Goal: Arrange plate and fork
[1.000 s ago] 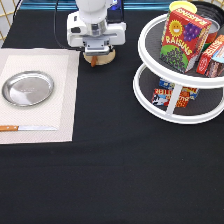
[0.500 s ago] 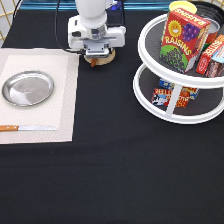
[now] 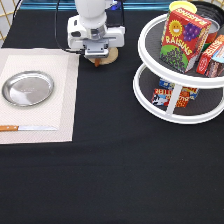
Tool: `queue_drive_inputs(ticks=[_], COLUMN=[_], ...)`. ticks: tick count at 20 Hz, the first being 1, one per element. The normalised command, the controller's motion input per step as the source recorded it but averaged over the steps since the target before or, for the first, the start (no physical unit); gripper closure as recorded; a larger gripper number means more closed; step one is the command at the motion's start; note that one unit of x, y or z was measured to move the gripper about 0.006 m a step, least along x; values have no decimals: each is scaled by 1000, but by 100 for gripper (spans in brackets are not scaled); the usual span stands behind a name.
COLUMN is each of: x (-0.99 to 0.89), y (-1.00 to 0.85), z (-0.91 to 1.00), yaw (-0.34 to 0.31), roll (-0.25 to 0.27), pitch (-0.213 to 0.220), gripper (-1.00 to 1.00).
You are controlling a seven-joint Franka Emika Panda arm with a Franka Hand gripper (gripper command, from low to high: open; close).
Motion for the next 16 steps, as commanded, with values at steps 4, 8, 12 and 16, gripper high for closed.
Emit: queue_drive_inputs(ticks=[4,8,12,16], x=[-77,-58,-1,0], y=[0,-1,-51,-246], z=[0,4,168,594], yaw=[0,0,0,0], roll=[0,4,2,40], pitch=[-12,-19,-15,0], gripper=[100,100,100,100])
